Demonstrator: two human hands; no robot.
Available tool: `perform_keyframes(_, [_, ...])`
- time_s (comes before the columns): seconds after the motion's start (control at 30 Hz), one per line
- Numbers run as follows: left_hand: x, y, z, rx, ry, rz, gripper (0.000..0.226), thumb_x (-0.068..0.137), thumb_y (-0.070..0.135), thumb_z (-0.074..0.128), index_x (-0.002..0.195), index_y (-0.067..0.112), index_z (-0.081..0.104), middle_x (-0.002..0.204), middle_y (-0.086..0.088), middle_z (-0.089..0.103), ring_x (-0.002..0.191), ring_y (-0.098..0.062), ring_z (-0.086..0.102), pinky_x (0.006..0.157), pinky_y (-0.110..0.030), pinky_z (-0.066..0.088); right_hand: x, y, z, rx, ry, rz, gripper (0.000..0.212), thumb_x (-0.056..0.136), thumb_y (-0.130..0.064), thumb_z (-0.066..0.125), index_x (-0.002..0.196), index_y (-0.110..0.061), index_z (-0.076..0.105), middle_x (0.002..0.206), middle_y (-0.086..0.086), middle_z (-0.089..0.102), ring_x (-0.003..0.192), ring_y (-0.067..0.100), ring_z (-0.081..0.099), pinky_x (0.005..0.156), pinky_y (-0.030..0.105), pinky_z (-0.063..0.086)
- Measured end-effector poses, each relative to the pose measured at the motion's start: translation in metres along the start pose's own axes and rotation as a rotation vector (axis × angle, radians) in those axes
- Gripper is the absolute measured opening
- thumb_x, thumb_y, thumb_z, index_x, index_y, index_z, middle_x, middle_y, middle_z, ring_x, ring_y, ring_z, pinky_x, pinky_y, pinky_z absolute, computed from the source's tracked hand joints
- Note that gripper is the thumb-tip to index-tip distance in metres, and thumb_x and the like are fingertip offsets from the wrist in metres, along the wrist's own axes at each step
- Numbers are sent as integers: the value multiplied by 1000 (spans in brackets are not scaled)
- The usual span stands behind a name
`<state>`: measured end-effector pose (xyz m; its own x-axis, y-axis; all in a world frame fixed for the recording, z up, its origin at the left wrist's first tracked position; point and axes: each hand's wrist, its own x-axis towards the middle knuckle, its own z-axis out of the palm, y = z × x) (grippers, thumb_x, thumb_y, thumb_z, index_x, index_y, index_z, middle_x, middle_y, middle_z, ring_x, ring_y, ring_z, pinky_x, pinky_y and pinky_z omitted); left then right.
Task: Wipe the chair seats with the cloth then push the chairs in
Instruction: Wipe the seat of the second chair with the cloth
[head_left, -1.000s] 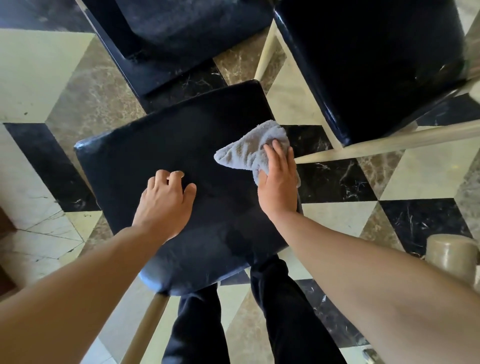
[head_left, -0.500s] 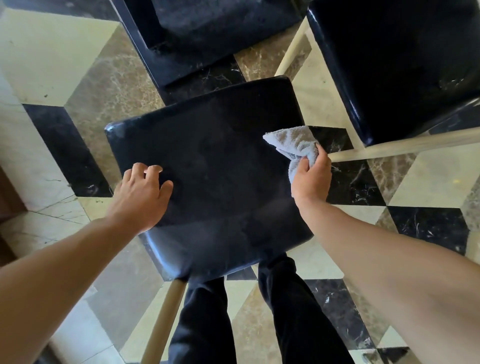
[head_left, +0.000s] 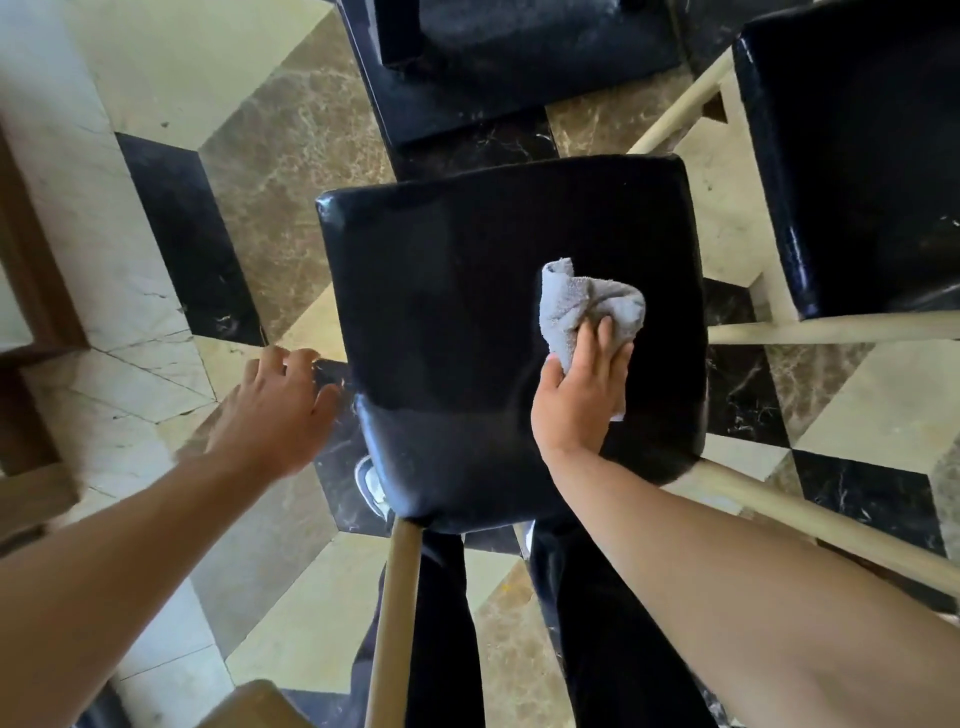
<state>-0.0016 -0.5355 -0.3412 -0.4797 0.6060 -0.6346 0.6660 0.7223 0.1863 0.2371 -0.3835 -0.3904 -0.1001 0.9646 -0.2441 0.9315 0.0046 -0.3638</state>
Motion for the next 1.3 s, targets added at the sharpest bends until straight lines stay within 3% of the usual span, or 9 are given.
perform_keyframes(0.13, [-10, -16, 13, -52, -13, -31, 52, 97, 43, 40, 139, 13, 37, 141, -18, 38, 131, -36, 36, 105, -57, 37, -33, -35, 20, 25, -64, -69, 57, 99, -21, 55, 152, -11, 38, 165, 7, 24, 152, 41, 11, 122, 53, 18])
perform_keyframes(0.53, [-36, -40, 40, -177, -20, -65, 48, 97, 36, 44, 139, 12, 41, 138, -16, 41, 129, -34, 37, 104, -51, 39, -94, -89, 50, -46, -208, -403, 62, 97, -19, 58, 154, -10, 35, 166, 7, 19, 153, 39, 4, 124, 51, 13])
perform_keyframes(0.9, [-52, -45, 56, -238, -7, -130, 45, 95, 36, 41, 133, 12, 43, 130, -13, 44, 121, -31, 41, 98, -50, 42, -89, -80, 45, -189, -345, -863, 68, 91, -16, 69, 153, -16, 39, 163, 5, 29, 152, 39, 13, 121, 55, 21])
perform_keyframes(1.1, [-64, -44, 67, -234, 28, -160, 43, 93, 35, 43, 129, 12, 47, 126, -14, 47, 118, -33, 44, 98, -48, 40, -82, -76, 38, -355, -451, -1194, 59, 97, -21, 56, 153, -18, 38, 164, 3, 27, 152, 39, 13, 123, 54, 15])
perform_keyframes(1.3, [-86, -22, 80, -288, 17, -235, 41, 93, 31, 44, 129, 11, 46, 124, -13, 46, 117, -33, 44, 95, -49, 41, -72, -64, 26, -399, -584, -1440, 50, 94, -25, 56, 143, -19, 53, 160, 1, 37, 152, 36, 16, 124, 50, 11])
